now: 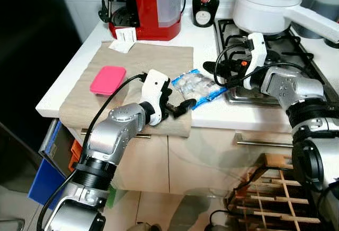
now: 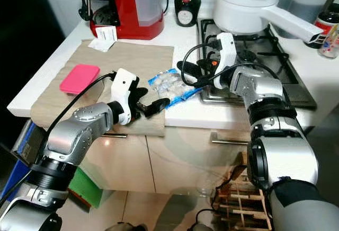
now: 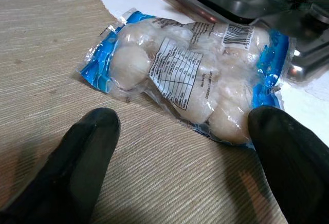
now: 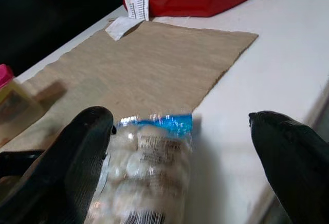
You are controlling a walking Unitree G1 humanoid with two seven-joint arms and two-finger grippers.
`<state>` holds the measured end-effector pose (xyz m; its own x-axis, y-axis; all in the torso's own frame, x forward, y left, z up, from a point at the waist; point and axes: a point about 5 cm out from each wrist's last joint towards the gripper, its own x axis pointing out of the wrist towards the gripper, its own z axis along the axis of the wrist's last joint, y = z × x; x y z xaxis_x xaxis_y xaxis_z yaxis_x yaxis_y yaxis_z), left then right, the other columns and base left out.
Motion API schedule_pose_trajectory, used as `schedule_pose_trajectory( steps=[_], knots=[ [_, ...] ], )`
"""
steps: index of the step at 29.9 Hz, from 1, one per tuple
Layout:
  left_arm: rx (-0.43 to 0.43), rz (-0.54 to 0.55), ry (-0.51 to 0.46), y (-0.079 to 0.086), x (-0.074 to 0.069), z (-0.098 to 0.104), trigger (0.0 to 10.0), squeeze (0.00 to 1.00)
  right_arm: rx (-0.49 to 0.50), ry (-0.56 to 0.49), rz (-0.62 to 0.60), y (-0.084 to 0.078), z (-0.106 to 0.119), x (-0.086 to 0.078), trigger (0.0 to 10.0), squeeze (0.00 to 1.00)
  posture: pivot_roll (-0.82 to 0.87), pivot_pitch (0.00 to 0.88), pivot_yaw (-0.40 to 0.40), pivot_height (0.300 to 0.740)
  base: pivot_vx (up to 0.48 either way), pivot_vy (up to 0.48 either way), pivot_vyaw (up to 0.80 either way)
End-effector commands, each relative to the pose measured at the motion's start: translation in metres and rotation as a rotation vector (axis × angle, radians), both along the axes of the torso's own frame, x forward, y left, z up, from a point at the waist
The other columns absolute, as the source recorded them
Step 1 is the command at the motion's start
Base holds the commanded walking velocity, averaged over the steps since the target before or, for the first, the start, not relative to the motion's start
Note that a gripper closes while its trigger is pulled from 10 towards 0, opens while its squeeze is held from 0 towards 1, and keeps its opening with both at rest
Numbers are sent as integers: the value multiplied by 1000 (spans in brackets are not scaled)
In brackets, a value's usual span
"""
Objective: Restocking fridge
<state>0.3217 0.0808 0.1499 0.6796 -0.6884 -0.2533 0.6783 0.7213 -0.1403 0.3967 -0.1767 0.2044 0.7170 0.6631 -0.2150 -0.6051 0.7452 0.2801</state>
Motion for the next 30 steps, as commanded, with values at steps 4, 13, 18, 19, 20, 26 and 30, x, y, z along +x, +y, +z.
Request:
schedule_pose_trajectory(
  steps=[4,13,18,19,20,26,30],
  knots=[
    [73,-13,227,4,-21,-48,10000,0,-53,-10,-43,-4,-1,2,10000,1000,-3,46,44,740,0,0,0],
    [59,-2,239,5,-19,-48,10000,0,29,9,-80,-34,-12,-8,10000,0,-34,33,52,740,0,0,0],
    [60,-11,240,4,-17,-47,10000,0,37,50,-39,-29,-28,-15,10000,0,-45,31,60,740,0,0,0],
    [60,-11,239,4,-17,-47,10000,0,40,56,-25,-27,-31,-17,10000,0,-47,31,62,740,0,0,0],
    [60,-12,238,4,-16,-46,10000,0,44,59,-16,-25,-32,-17,10000,0,-47,31,62,740,0,0,0],
    [61,-5,236,6,-14,-45,10000,0,80,51,61,-11,-33,-26,10000,0,-48,32,61,740,0,0,0],
    [58,-2,238,6,-14,-46,10000,0,89,50,100,-2,-33,-31,10000,0,-49,34,58,740,0,0,0]
  ],
)
